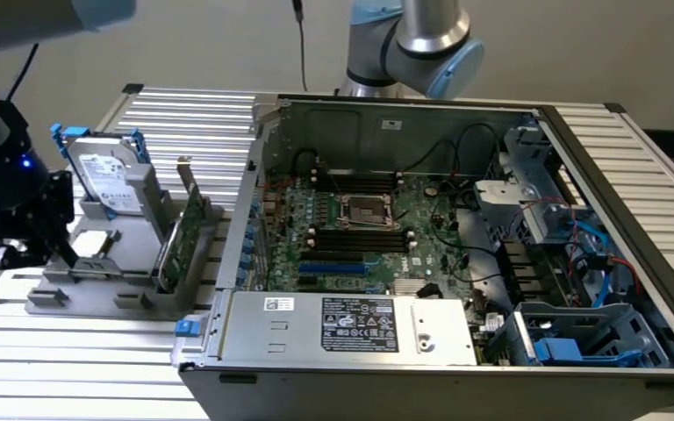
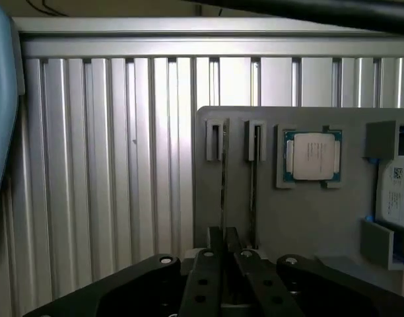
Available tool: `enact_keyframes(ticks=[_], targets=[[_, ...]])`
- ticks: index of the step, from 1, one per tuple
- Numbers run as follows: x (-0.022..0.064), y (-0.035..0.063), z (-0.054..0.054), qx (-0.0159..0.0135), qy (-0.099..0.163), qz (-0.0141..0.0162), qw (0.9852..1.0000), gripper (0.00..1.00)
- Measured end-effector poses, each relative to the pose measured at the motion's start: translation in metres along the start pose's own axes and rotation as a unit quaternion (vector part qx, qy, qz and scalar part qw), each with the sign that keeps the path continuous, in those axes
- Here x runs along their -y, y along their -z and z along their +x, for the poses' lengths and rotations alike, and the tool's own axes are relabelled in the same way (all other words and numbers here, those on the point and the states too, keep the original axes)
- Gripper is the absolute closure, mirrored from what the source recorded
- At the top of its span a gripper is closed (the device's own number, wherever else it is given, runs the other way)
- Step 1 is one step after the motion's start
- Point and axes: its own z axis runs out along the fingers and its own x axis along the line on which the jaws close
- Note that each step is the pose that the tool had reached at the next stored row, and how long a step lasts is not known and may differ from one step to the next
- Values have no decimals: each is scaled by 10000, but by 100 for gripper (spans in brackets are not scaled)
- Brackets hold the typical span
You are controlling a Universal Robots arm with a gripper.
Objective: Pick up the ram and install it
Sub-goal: 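Pick up the ram and move it above insertion slot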
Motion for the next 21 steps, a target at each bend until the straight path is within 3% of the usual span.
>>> enact_keyframes(ticks=[5, 21], targets=[[105, 221, -16, 0, -1, 0, 10000, 86], [813, 936, -58, 1, 0, 0, 10000, 86]])
